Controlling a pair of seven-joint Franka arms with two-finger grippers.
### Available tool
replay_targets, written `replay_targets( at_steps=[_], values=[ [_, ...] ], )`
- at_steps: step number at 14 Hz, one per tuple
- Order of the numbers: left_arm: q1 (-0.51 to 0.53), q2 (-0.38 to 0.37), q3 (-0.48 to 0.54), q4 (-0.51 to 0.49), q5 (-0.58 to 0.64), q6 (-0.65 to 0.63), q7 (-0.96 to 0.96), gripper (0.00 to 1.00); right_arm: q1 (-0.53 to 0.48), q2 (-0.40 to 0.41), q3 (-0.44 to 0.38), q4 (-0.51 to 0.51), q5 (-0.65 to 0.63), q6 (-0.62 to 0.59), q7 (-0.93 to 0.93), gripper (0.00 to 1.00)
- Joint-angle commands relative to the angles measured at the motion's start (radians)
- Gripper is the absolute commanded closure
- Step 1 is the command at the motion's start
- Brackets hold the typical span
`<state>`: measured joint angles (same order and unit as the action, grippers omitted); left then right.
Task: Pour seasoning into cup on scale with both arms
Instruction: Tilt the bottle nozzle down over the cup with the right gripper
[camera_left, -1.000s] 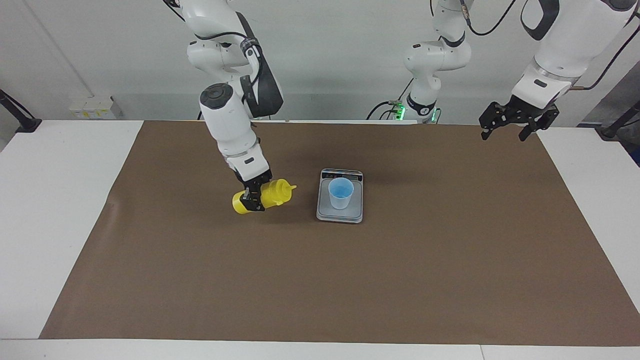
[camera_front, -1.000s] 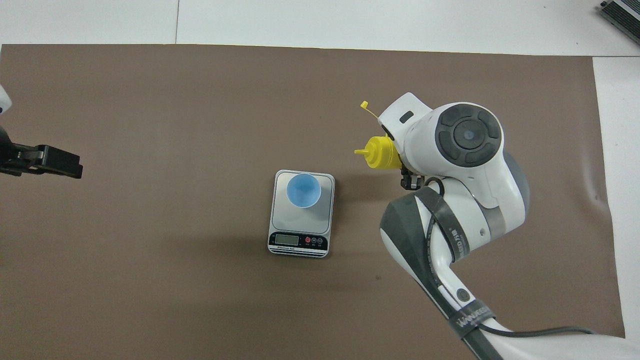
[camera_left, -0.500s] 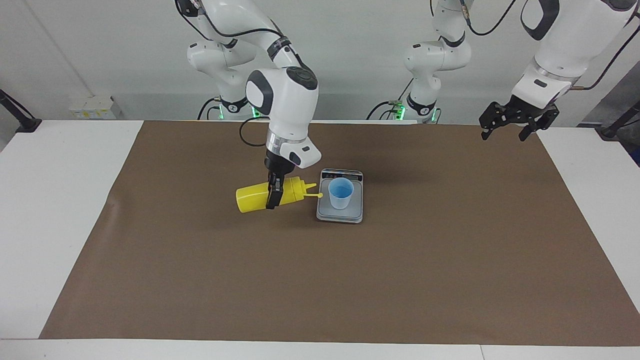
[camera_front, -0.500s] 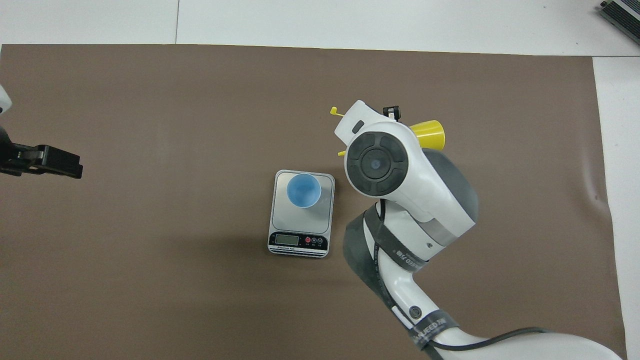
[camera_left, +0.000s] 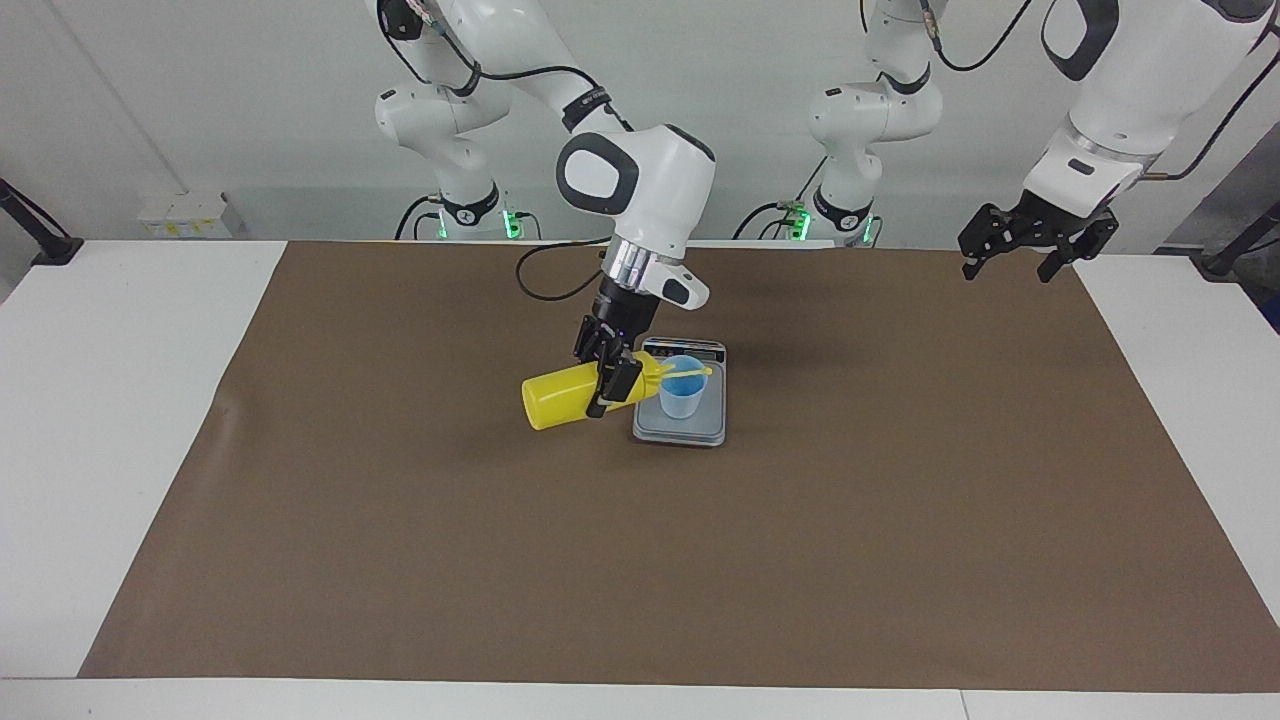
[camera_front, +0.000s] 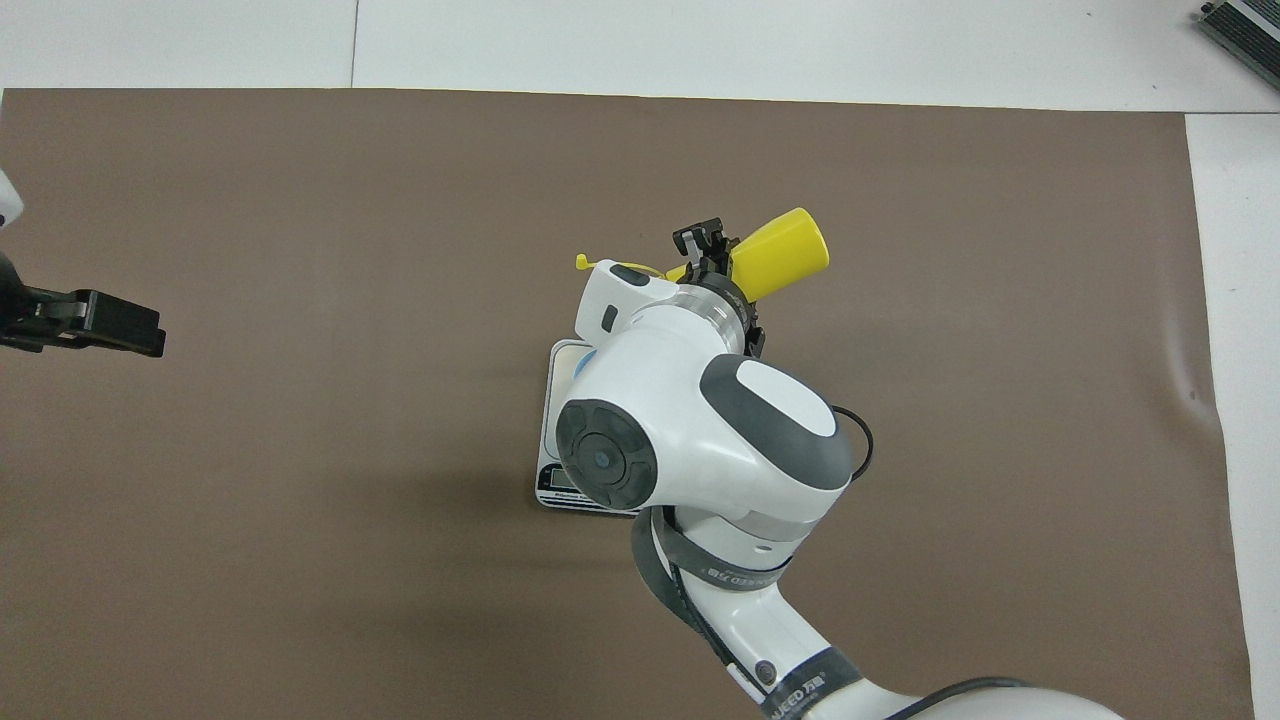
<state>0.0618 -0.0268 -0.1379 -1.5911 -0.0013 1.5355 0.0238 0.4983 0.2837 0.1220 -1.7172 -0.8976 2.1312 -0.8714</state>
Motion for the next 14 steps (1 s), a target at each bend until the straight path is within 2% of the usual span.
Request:
replay_targets(
  at_steps=[1,3,4,6,9,14],
  values=[
    [0.016,-0.015,-0.008,-0.017,-0.002,0.005,0.01,0.0,0.019,-0.047,0.007,-0.071,-0.162,0.041,0.034,1.0],
    [0.016,-0.015,-0.008,-0.017,-0.002,0.005,0.01,0.0,0.022,-0.069,0.007,-0.125,-0.202,0.084,0.057,1.0],
    [0.016,-0.015,-0.008,-0.017,-0.002,0.005,0.01,0.0,0.023,-0.084,0.007,-0.16,-0.257,0.105,0.084,1.0],
    [0.016,-0.015,-0.008,-0.017,-0.002,0.005,0.01,0.0,0.032,-0.116,0.007,-0.223,-0.462,0.13,0.216,1.0],
    [0.016,-0.015,-0.008,-0.017,-0.002,0.005,0.01,0.0,0.026,-0.147,0.005,-0.312,-0.582,0.22,0.322,1.0],
    [0.016,-0.015,-0.008,-0.017,-0.002,0.005,0.01,0.0,0.017,-0.14,0.005,-0.337,-0.73,0.276,0.468,1.0]
  ],
)
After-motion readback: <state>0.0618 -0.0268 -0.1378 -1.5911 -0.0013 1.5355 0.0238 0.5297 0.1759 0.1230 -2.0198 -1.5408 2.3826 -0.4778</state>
